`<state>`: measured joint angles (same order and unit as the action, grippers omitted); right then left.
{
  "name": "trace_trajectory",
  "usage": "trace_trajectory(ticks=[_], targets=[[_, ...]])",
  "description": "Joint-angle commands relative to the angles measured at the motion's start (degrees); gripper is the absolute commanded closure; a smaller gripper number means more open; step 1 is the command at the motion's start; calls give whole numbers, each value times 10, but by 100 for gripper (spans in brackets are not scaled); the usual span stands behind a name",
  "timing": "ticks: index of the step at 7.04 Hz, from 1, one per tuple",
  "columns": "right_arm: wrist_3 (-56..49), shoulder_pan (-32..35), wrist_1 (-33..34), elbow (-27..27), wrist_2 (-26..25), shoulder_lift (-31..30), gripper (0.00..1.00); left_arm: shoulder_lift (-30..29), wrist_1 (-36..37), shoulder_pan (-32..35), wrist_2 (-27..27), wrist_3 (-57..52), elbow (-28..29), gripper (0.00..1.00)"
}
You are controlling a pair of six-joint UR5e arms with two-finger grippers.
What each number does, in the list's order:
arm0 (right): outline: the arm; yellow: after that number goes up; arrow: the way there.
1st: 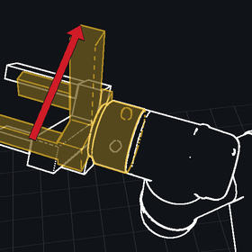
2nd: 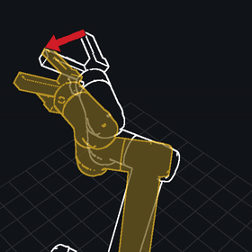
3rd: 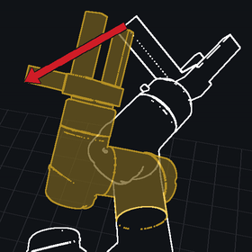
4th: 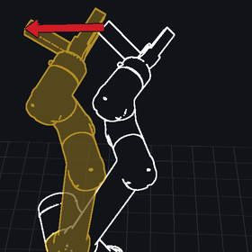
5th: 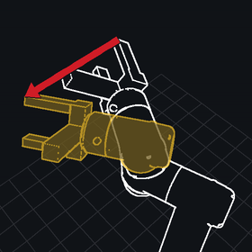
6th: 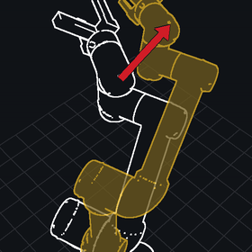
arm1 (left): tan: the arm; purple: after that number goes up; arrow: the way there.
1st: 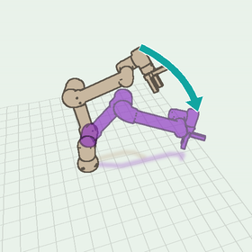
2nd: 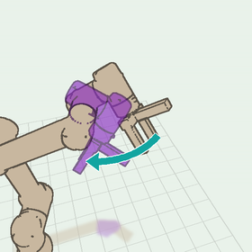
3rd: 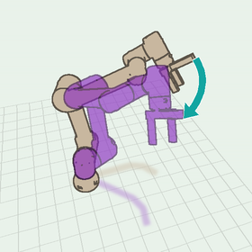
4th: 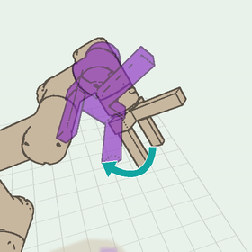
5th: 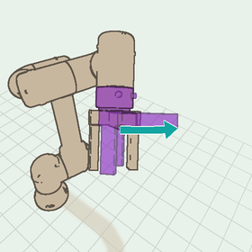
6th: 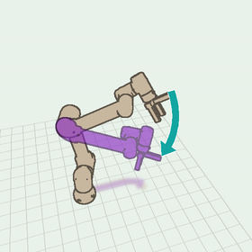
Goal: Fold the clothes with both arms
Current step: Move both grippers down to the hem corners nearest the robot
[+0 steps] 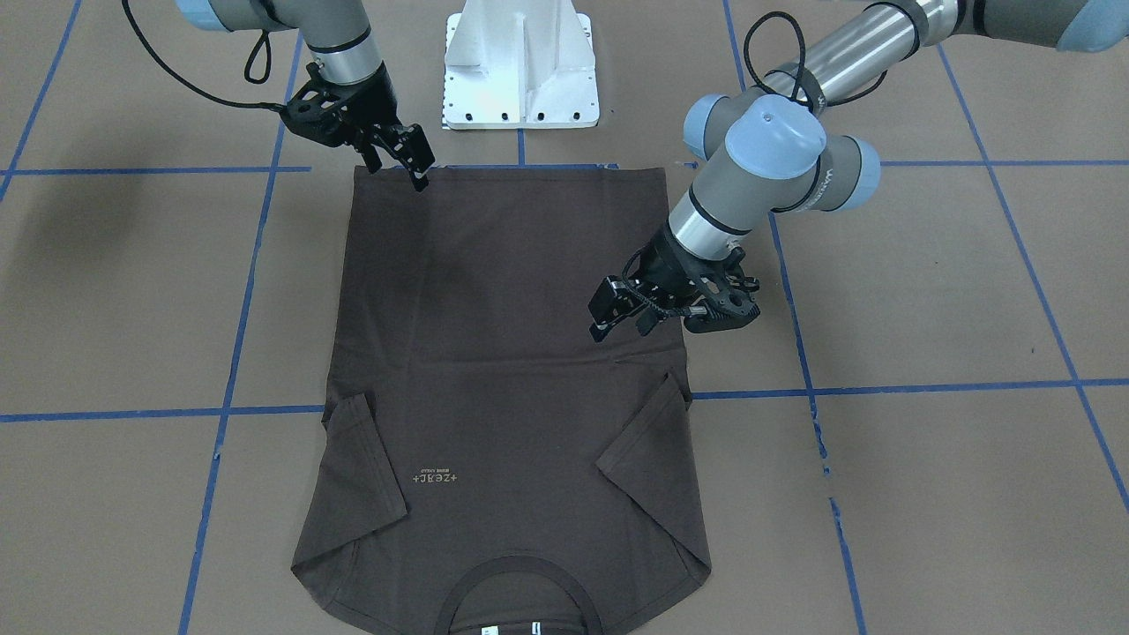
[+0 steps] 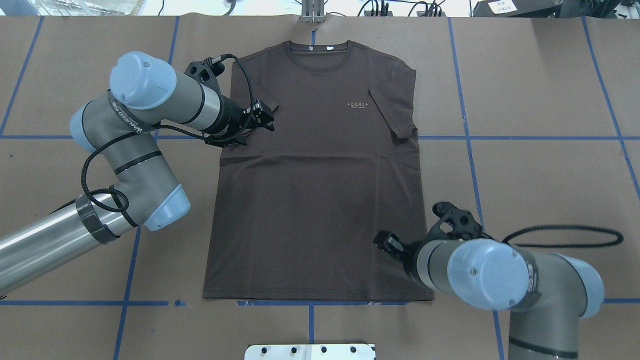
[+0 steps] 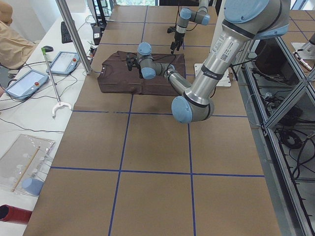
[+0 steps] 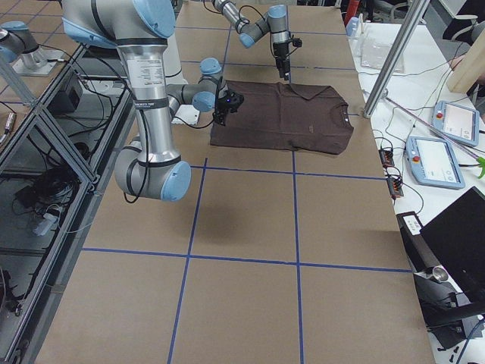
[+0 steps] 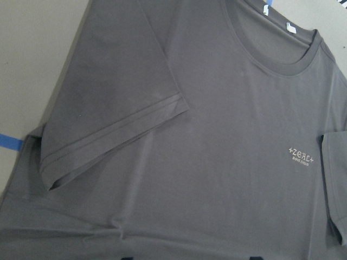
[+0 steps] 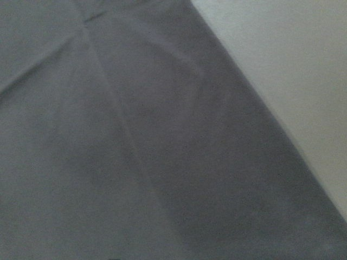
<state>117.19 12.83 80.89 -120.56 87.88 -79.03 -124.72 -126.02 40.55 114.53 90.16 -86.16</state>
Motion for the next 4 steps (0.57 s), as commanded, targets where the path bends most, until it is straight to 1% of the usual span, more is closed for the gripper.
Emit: trace_trajectory(ticks=[1, 4], targets=[[51, -55, 12, 3, -44, -49, 7, 4, 0, -2, 0, -1, 4, 23], [52, -73, 12, 0, -44, -60, 9, 4, 0, -8, -1, 2, 8, 23]])
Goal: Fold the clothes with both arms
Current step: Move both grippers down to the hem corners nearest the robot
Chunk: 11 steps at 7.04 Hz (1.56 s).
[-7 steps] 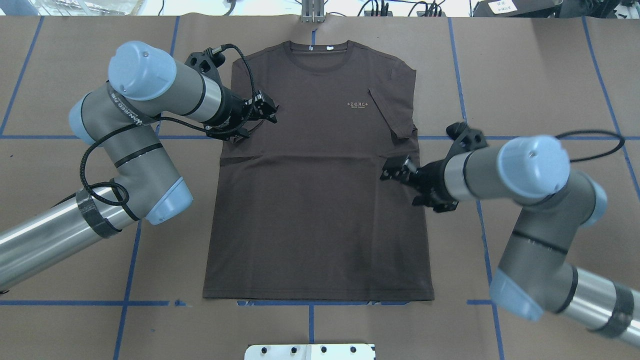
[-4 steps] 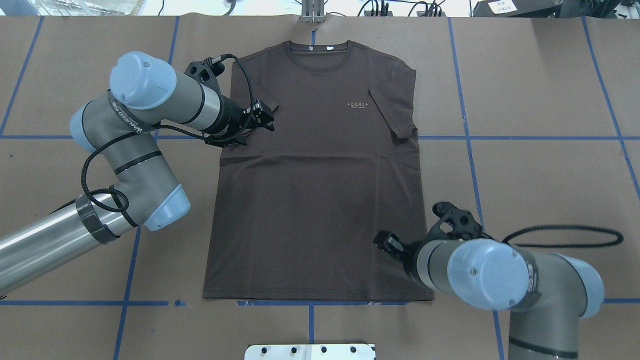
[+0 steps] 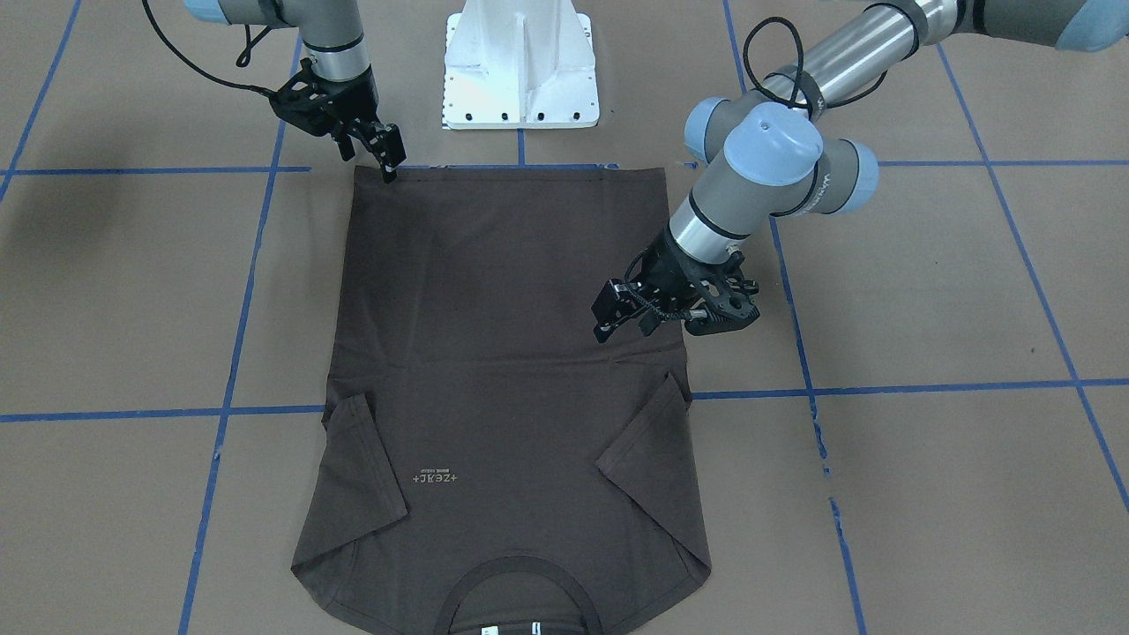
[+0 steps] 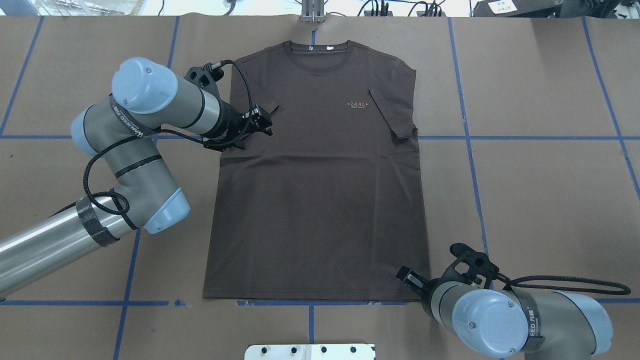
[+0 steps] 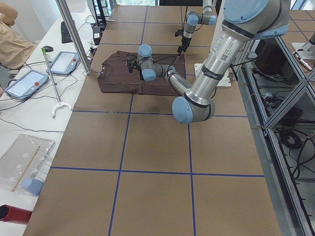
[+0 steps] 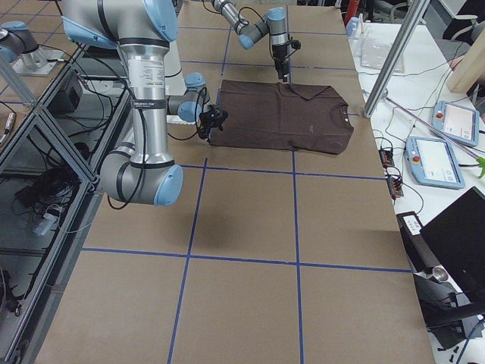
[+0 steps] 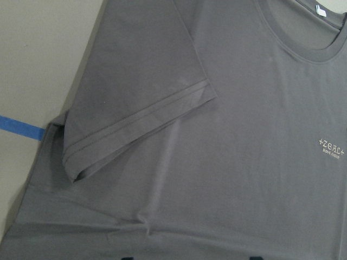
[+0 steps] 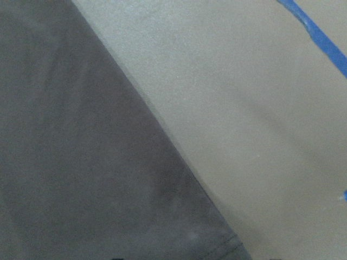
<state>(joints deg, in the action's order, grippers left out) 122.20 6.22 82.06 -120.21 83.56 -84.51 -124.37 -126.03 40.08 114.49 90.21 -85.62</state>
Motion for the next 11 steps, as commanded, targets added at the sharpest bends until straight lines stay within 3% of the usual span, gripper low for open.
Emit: trace_trajectory(ticks=[1, 2, 5, 6, 7, 10, 11], targets=[[7, -16, 0, 0, -4, -9, 16, 0, 0, -7, -1, 1, 3, 23], [8, -16, 0, 0, -4, -9, 27, 1, 0, -7, -1, 0, 3, 23], [8, -13, 0, 2, -6, -17, 46, 1, 3, -11, -1, 0, 3, 23], [8, -14, 0, 2, -12, -17, 67, 1, 3, -12, -2, 1, 3, 23], [8, -14, 7, 2, -14, -17, 100, 1, 3, -12, -2, 1, 3, 23], [8, -9, 9, -12, -15, -16, 100, 5, 7, -22, -3, 25, -13, 21], [8, -9, 10, -33, -15, -17, 100, 64, 6, -40, -9, 44, -71, 20]])
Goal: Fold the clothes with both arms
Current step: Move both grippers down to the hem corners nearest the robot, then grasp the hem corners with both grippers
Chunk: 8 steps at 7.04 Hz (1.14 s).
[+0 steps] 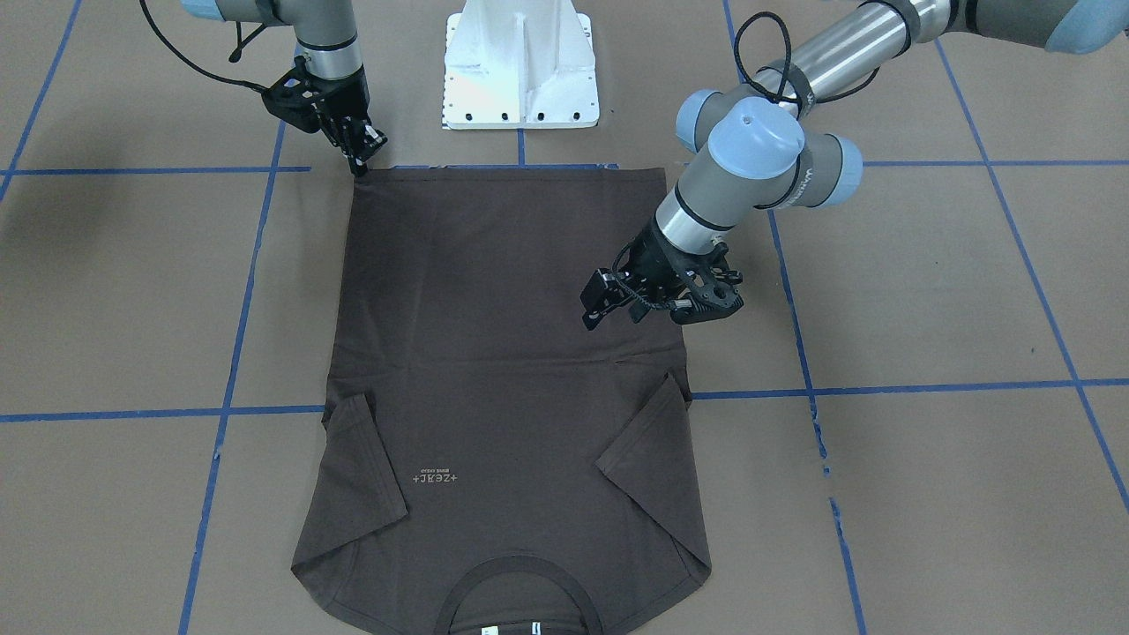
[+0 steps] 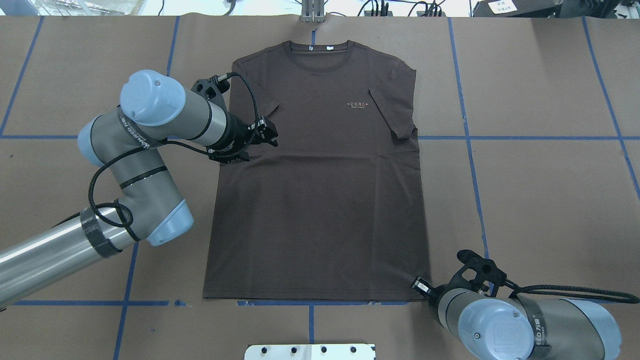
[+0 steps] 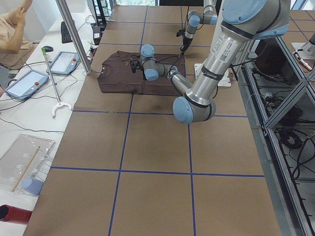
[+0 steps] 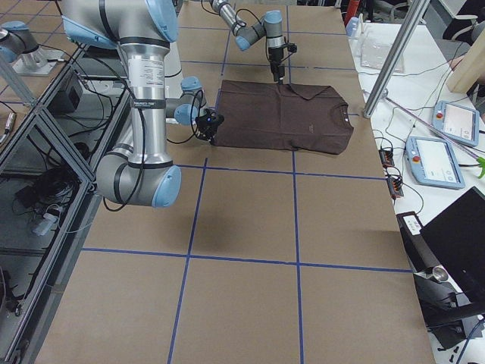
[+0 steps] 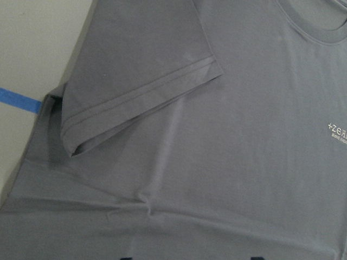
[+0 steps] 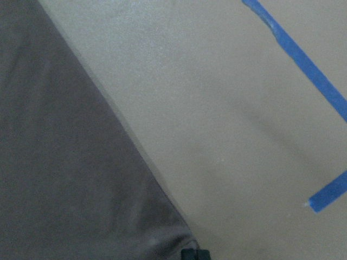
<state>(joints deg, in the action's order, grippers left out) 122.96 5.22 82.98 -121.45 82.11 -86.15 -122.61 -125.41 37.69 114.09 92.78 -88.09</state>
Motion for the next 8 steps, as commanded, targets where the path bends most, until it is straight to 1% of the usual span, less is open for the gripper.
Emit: trace_trajectory(ticks=[1, 2, 3, 4, 5, 6, 7, 8], targets=[[0, 1, 0, -40, 1, -10, 100, 121, 0, -54, -29, 41, -132, 19], [0, 1, 0, -46, 0, -15, 100, 155, 13, -126, -100, 118, -192, 19], [0, 1, 0, -46, 0, -14, 100, 155, 72, -189, -179, 143, -204, 19], [0, 1, 0, -46, 0, -14, 100, 156, 148, -223, -218, 144, -238, 20], [0, 1, 0, -45, 0, -13, 100, 156, 238, -240, -221, 145, -271, 20], [0, 1, 0, -45, 0, -15, 100, 172, 253, -252, -224, 165, -274, 20], [0, 0, 0, -44, 1, -15, 100, 193, 250, -271, -223, 192, -274, 21], [0, -1, 0, -42, 1, -15, 100, 194, 250, -276, -222, 193, -273, 21]])
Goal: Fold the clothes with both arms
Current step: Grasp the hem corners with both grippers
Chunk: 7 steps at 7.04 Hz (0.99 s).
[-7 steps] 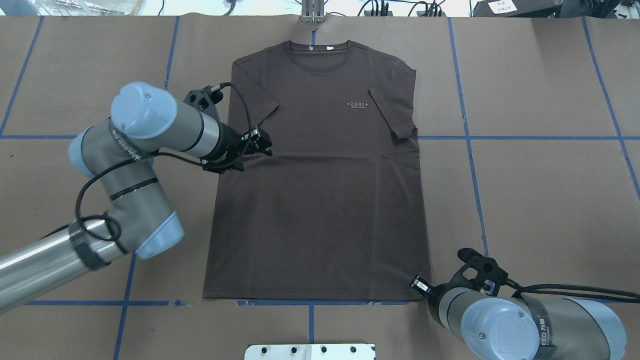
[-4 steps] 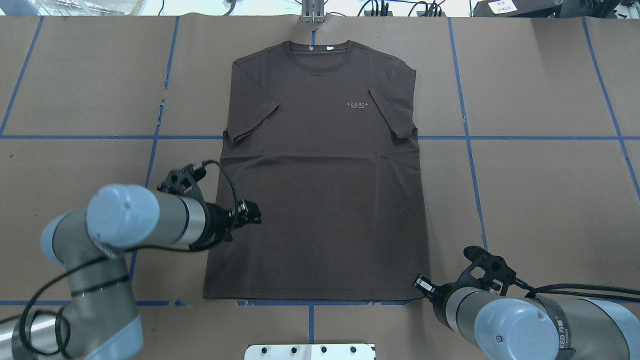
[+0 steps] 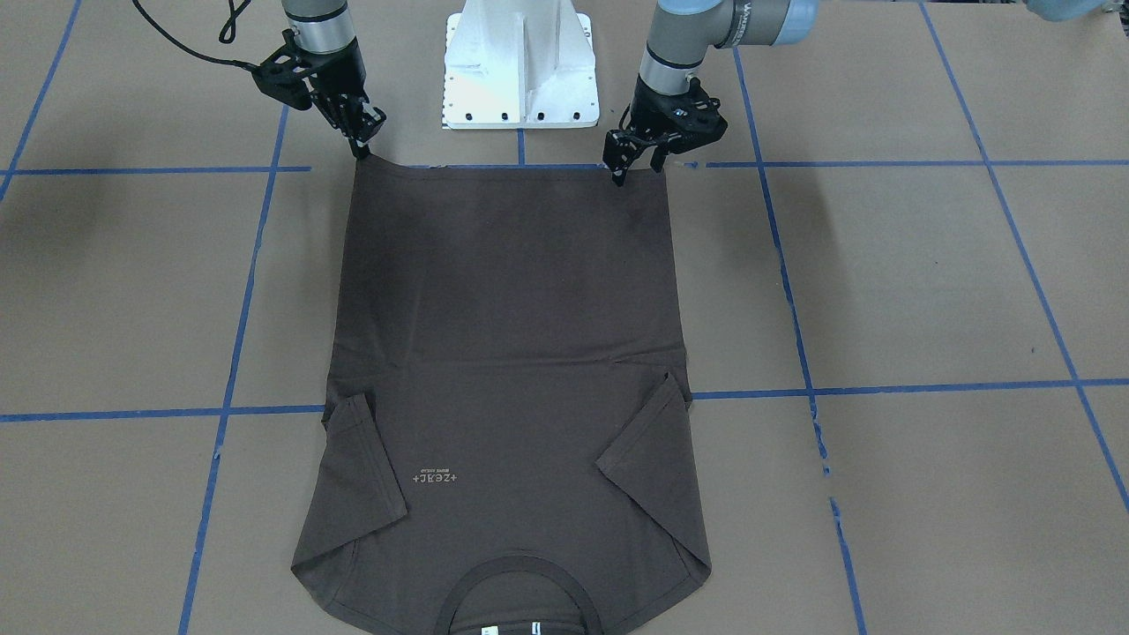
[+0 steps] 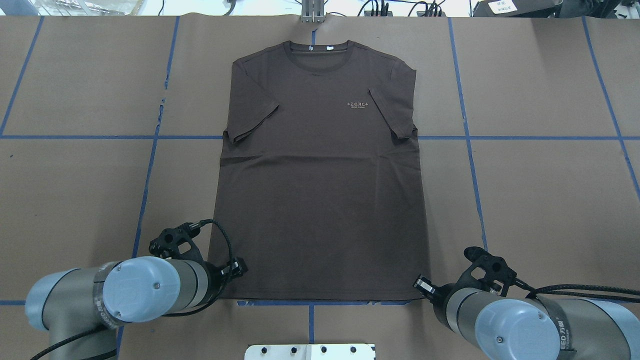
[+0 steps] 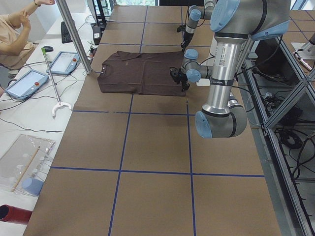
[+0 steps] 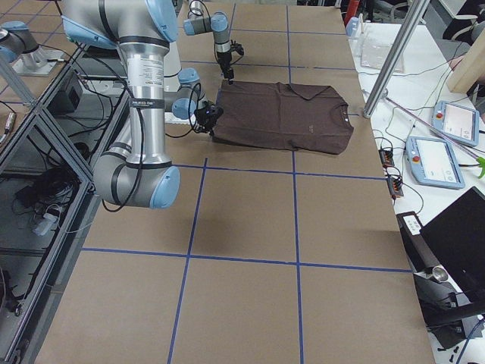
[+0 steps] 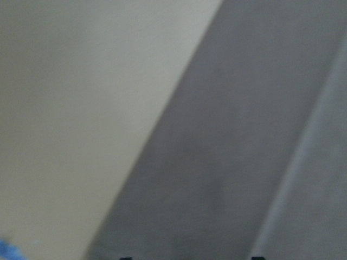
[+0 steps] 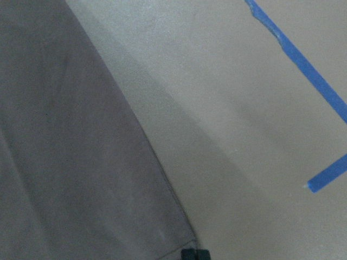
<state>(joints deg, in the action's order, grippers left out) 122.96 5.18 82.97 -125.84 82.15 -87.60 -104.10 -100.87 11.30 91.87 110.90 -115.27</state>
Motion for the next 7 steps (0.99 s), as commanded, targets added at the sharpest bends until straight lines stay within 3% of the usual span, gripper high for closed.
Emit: trace_trajectory(ticks=[1, 5, 7], targets=[[0, -2, 0, 3, -1, 1, 100, 10, 6, -11, 1, 10, -1, 24], [0, -3, 0, 4, 0, 2, 100, 14, 4, -11, 8, 5, 1, 29], [0, -3, 0, 6, 0, 2, 100, 15, 4, -12, 8, 5, 4, 38]])
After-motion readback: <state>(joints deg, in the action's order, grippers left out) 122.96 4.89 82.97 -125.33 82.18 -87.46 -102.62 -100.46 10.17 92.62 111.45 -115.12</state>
